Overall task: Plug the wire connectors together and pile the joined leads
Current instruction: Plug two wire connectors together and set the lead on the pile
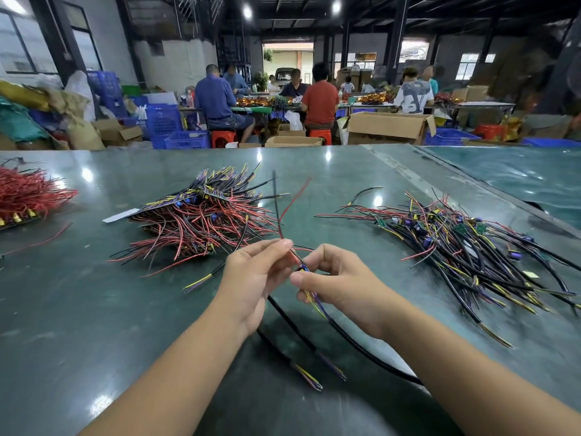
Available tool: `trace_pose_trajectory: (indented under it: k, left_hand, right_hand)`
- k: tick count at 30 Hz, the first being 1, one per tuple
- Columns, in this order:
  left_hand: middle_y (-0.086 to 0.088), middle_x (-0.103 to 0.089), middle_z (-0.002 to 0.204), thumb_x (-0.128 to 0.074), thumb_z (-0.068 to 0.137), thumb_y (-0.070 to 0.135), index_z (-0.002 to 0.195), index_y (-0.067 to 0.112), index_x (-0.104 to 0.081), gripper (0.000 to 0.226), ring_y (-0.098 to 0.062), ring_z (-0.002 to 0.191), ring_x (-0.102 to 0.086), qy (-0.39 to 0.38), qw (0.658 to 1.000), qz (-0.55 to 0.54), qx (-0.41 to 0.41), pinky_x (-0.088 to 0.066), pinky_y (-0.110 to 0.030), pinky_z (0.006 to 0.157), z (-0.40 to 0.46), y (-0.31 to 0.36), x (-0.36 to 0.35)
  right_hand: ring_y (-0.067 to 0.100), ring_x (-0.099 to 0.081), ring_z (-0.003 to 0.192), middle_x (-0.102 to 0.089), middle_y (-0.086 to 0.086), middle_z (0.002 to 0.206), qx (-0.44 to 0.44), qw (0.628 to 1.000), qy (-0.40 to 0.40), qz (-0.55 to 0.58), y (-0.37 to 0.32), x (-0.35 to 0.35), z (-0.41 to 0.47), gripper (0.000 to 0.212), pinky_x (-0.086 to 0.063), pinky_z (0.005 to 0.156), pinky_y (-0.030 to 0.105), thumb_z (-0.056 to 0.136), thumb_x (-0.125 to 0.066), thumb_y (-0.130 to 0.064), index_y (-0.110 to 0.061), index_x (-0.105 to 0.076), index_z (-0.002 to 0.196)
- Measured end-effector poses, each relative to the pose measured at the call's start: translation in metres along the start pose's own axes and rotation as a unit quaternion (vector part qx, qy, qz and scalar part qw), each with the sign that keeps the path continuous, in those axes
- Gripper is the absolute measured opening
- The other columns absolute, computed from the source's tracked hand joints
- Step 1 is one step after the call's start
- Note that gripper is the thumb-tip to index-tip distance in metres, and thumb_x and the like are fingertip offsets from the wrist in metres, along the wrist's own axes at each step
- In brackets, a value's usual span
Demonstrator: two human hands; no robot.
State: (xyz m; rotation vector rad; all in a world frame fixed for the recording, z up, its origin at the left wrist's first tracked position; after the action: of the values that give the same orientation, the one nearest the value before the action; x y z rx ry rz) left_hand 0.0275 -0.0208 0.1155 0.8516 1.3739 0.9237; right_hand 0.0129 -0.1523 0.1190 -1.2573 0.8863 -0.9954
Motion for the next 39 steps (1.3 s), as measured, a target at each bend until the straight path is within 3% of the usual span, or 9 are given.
trace_pose_trajectory:
  k: [5,11,15,22,25,30,32,35,39]
  left_hand:
    - [-0.003,-0.067,0.059,-0.062,0.087,0.005,0.077,0.006,-0.064,0.010,-0.007,0.052,-0.064,0.092,0.989,-0.118,-0.008,-0.052,-0.015,0.051,0.006,0.011,0.016]
    - [-0.001,-0.066,0.055,-0.060,0.089,0.004,0.078,0.007,-0.061,0.011,-0.007,0.051,-0.064,0.163,0.967,-0.194,-0.029,-0.053,-0.015,0.054,0.014,0.024,0.038]
    - [-0.001,-0.066,0.056,-0.061,0.088,0.003,0.079,0.007,-0.061,0.010,-0.007,0.051,-0.064,0.176,0.963,-0.204,-0.027,-0.054,-0.015,0.053,0.014,0.022,0.041]
    - [0.001,-0.063,0.055,-0.064,0.085,0.002,0.073,0.011,-0.059,0.016,-0.008,0.052,-0.062,0.227,0.951,-0.192,-0.085,-0.052,-0.017,0.053,0.014,0.021,0.048]
    - [0.001,-0.064,0.057,-0.062,0.087,0.004,0.075,0.011,-0.060,0.014,-0.008,0.055,-0.061,0.201,0.956,-0.199,-0.081,-0.052,-0.017,0.054,0.014,0.020,0.044]
    - [0.001,-0.069,0.068,-0.066,0.082,0.017,0.087,0.009,-0.066,0.009,-0.007,0.065,-0.066,0.059,0.988,-0.130,-0.051,-0.054,-0.017,0.061,0.012,0.022,0.023]
    - [-0.001,-0.070,0.075,-0.069,0.071,0.024,0.092,0.008,-0.069,0.025,-0.009,0.070,-0.066,-0.030,0.998,-0.046,-0.019,-0.055,-0.019,0.063,0.007,0.013,0.009]
    - [-0.005,-0.068,0.076,-0.071,0.067,0.026,0.088,0.010,-0.073,0.026,-0.011,0.066,-0.064,-0.129,0.990,0.059,0.019,-0.054,-0.021,0.064,-0.003,-0.001,-0.007]
    - [-0.004,-0.068,0.075,-0.071,0.071,0.021,0.092,0.007,-0.072,0.026,-0.010,0.064,-0.063,-0.127,0.986,0.103,0.007,-0.053,-0.022,0.067,-0.004,-0.006,-0.006]
  right_hand:
    - [0.016,-0.062,0.059,-0.061,-0.005,0.070,-0.003,0.998,-0.061,-0.002,-0.002,-0.004,-0.003,0.021,-0.050,0.061,0.023,0.080,-0.072,-0.003,-0.011,-0.052,0.080]
    - [0.016,-0.061,0.061,-0.060,-0.003,0.074,-0.035,0.989,-0.141,-0.013,0.000,-0.009,-0.007,0.022,-0.050,0.064,0.024,0.073,-0.072,-0.012,-0.014,-0.051,0.081]
    - [0.016,-0.060,0.061,-0.061,0.000,0.074,-0.038,0.988,-0.148,-0.012,0.001,-0.009,-0.007,0.022,-0.049,0.065,0.026,0.073,-0.072,-0.013,-0.014,-0.052,0.081]
    - [0.019,-0.054,0.059,-0.056,0.012,0.076,-0.043,0.984,-0.171,-0.025,0.005,-0.011,-0.008,0.024,-0.035,0.063,0.032,0.075,-0.071,-0.013,-0.014,-0.049,0.085]
    - [0.017,-0.056,0.055,-0.056,0.007,0.074,-0.020,0.988,-0.151,-0.019,0.002,-0.012,-0.008,0.024,-0.039,0.057,0.023,0.076,-0.071,-0.007,-0.012,-0.049,0.083]
    - [0.013,-0.056,0.050,-0.056,0.000,0.068,0.066,0.996,0.051,0.005,-0.008,0.008,-0.001,0.021,-0.042,0.050,0.016,0.080,-0.071,0.000,-0.010,-0.053,0.079]
    - [0.014,-0.057,0.052,-0.056,0.001,0.070,0.065,0.996,0.066,-0.006,-0.006,0.010,0.001,0.021,-0.045,0.054,0.020,0.079,-0.072,-0.001,-0.011,-0.054,0.080]
    - [0.015,-0.058,0.055,-0.058,-0.006,0.067,0.064,0.994,0.060,-0.061,-0.002,0.007,0.002,0.021,-0.046,0.058,0.026,0.080,-0.071,0.000,-0.013,-0.055,0.080]
    - [0.012,-0.060,0.056,-0.059,-0.010,0.066,0.078,0.985,0.065,-0.138,-0.003,0.006,0.000,0.021,-0.044,0.057,0.030,0.080,-0.072,-0.004,-0.016,-0.054,0.083]
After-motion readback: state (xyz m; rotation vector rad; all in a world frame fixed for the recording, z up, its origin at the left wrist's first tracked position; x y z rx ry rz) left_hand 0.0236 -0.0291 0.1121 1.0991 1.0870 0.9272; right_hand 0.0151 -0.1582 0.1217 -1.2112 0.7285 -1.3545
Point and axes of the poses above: each hand's wrist, its own z-axis towards the middle knuckle, its own x-axis out of the back of the hand, y = z × x, the point moved 5 cm from there along z, towards the middle knuckle
